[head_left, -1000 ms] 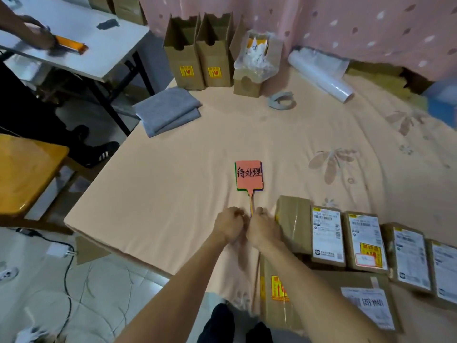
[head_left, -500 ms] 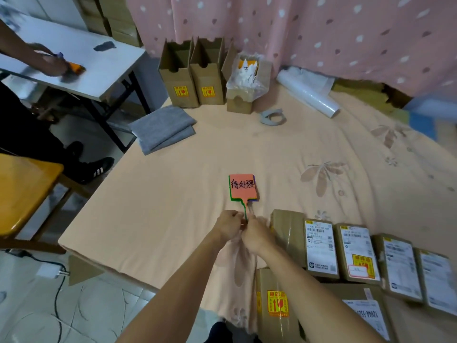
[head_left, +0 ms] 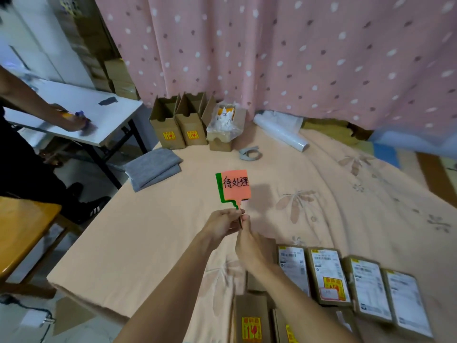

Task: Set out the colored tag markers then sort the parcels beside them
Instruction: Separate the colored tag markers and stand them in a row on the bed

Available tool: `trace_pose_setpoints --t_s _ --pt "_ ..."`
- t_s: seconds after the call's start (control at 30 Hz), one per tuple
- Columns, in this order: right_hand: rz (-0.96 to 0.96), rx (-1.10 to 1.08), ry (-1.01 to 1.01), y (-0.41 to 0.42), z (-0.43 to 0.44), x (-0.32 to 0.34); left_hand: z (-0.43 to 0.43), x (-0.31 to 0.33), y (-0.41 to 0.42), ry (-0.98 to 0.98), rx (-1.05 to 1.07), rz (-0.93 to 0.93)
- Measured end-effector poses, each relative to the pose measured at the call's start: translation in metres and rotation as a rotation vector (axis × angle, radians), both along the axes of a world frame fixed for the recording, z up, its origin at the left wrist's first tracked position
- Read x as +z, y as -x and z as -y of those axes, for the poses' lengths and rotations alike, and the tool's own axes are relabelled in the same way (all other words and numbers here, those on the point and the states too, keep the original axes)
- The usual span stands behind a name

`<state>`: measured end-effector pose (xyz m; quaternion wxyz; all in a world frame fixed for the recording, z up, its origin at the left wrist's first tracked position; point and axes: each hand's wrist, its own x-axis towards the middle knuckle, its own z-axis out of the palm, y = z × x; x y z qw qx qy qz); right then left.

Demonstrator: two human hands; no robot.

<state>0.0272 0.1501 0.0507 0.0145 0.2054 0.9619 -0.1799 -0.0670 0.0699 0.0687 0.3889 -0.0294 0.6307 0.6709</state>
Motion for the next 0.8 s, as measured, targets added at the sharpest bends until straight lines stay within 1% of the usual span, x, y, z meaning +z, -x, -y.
trace_pose_setpoints --t_s 0.2,0.33,0.4,0.5,0.63,0.8 --pt "-0.100 -0.010 0.086 -0.009 -0.016 0.012 -0.009 0.015 -0.002 -0.059 -0.047 -0.039" --pt "-0.238 -0.117 0.207 -0.015 -0.028 0.022 -0.005 0.017 -0.006 -0.102 -0.072 -0.016" --pt "-0.239 -0.149 0.257 -0.014 -0.036 0.026 -0.003 0.015 -0.007 -0.107 -0.080 0.000" --pt "-0.193 -0.131 0.311 -0.012 -0.041 0.028 -0.002 0.010 -0.009 -0.101 -0.091 0.015" --pt "-0.198 -0.164 0.425 -0.009 -0.042 0.026 -0.001 0.004 -0.008 -0.091 -0.095 0.021" --pt "-0.204 -0.203 0.457 -0.006 -0.042 0.021 0.002 -0.003 -0.003 -0.071 -0.105 0.020"
